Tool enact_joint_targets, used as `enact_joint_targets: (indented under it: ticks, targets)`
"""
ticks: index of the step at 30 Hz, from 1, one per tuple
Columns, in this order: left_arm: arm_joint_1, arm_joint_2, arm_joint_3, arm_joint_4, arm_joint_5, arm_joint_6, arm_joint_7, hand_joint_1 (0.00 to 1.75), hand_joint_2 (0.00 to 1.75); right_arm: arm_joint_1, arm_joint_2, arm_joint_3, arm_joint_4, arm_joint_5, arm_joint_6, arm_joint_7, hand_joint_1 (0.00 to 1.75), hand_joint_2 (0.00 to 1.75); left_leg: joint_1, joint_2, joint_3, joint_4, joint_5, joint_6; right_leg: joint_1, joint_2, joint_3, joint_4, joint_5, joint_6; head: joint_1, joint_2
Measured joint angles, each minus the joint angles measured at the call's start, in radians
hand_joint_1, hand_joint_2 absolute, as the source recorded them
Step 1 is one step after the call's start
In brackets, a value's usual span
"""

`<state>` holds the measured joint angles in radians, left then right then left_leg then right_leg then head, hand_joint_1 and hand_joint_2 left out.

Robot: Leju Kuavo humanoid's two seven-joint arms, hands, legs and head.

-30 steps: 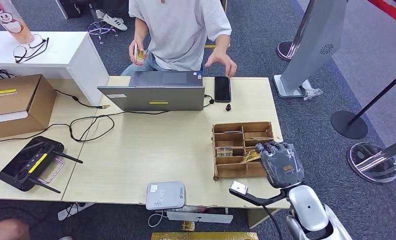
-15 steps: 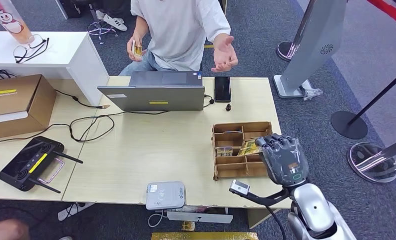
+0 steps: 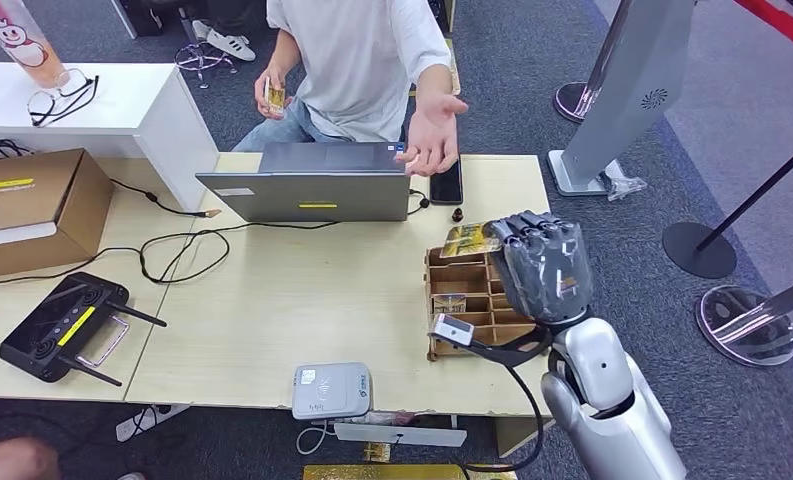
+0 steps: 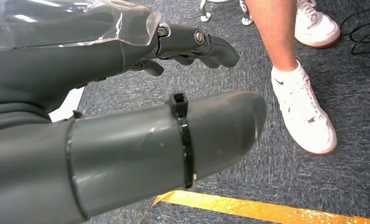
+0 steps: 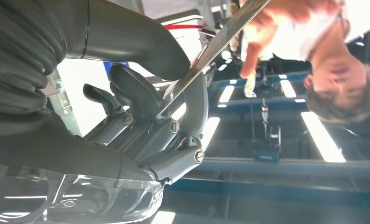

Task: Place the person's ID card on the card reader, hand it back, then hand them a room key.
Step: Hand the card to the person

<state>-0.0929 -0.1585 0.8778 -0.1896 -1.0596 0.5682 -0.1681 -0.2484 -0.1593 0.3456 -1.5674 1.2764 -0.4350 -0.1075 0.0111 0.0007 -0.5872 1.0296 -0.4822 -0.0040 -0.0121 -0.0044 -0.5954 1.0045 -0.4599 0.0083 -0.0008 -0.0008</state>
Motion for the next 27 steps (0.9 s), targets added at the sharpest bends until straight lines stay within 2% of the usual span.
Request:
enact_joint_targets:
  ticks: [10,17,18,20,22,24,27]
  targets:
    - [-0.007,-0.003,0.000,0.000,-0.002,-0.007,0.019,0.00,0.00,-0.199,0.121,0.064,0.200,-0.026,-0.025,0.001,1.75,1.75,0.000,0.000,0.000,0.000,0.001,-0.001,0.000,0.000,0.000,0.000,0.000,0.000,0.000,0.000]
    - [-0.010,-0.003,0.000,0.000,-0.007,-0.007,0.029,0.00,0.00,-0.290,0.191,0.092,0.334,-0.041,-0.017,0.003,1.75,1.75,0.000,0.000,0.000,0.000,0.001,-0.001,0.000,0.000,0.000,0.001,0.000,0.000,0.000,0.000]
    - [-0.010,-0.003,0.000,0.000,-0.007,-0.008,0.029,0.00,0.00,-0.300,0.199,0.094,0.350,-0.043,-0.017,0.003,1.70,1.75,0.000,0.000,0.000,0.000,0.001,-0.001,0.000,0.000,0.000,0.001,0.000,0.000,0.000,0.000]
    - [-0.010,-0.003,0.000,0.000,-0.007,-0.009,0.029,0.00,0.00,-0.316,0.214,0.098,0.385,-0.043,-0.016,0.005,0.95,1.75,0.000,0.000,0.000,0.000,0.001,-0.001,0.000,0.000,0.000,0.001,0.000,0.000,0.000,0.000]
    - [-0.010,-0.003,0.000,0.000,-0.007,-0.010,0.029,0.00,0.00,-0.328,0.227,0.100,0.415,-0.042,-0.016,0.010,0.12,1.75,0.000,0.000,0.000,0.000,0.001,-0.001,0.000,0.000,0.000,0.001,0.000,0.000,0.000,0.000]
    - [-0.010,-0.003,0.000,0.000,-0.007,-0.010,0.029,0.00,0.00,-0.335,0.235,0.102,0.437,-0.041,-0.015,0.016,0.00,1.75,0.000,0.000,0.000,0.000,0.001,-0.001,0.000,0.000,0.000,0.001,0.000,0.000,0.000,0.000]
    - [-0.010,-0.002,0.000,0.000,-0.006,-0.010,0.029,0.00,0.00,-0.345,0.243,0.104,0.462,-0.035,-0.014,0.027,0.00,1.75,0.000,0.000,0.000,0.000,0.001,-0.001,0.000,0.000,0.000,0.001,0.000,0.000,0.000,0.000]
